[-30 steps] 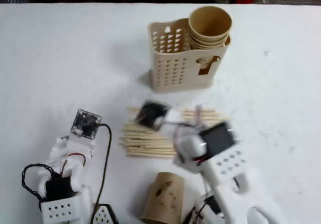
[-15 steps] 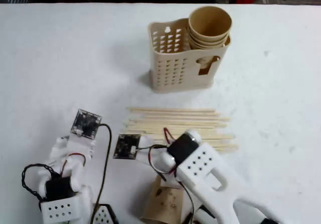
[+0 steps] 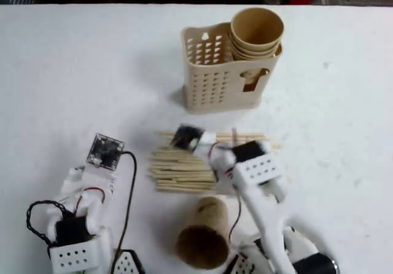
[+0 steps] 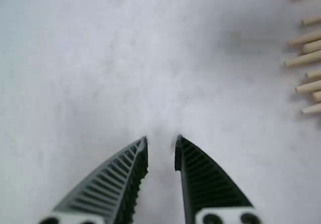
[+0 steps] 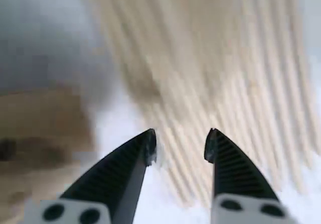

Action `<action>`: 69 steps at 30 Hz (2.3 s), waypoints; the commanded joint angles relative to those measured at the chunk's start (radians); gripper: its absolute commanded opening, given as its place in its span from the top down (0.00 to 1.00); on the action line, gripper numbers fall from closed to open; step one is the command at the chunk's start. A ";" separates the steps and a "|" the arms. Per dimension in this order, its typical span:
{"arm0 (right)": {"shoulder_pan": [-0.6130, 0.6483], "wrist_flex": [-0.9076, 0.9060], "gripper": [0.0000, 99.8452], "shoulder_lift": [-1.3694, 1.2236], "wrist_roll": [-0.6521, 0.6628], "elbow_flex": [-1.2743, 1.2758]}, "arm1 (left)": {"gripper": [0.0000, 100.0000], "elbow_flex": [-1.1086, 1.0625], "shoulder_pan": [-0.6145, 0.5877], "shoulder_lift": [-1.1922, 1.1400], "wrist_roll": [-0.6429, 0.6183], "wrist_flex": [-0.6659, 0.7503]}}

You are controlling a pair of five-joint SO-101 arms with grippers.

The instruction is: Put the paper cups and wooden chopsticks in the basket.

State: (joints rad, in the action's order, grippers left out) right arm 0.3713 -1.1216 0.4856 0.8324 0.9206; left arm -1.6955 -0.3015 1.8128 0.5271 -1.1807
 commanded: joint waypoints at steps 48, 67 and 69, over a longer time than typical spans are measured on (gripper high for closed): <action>0.070 -0.179 0.79 -0.300 -0.084 -0.238 | 0.89 0.003 0.013 0.010 0.008 0.003; -0.038 -0.599 0.79 -0.165 -0.147 -0.804 | 0.89 0.003 0.013 0.010 0.008 0.003; 0.035 -0.599 0.79 -0.033 -0.147 -0.664 | 0.89 0.003 0.013 0.010 0.008 0.003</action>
State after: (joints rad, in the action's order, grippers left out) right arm 0.3145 -1.7077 0.2463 0.6943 0.1166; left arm -1.6955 -0.3015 1.8128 0.5271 -1.1807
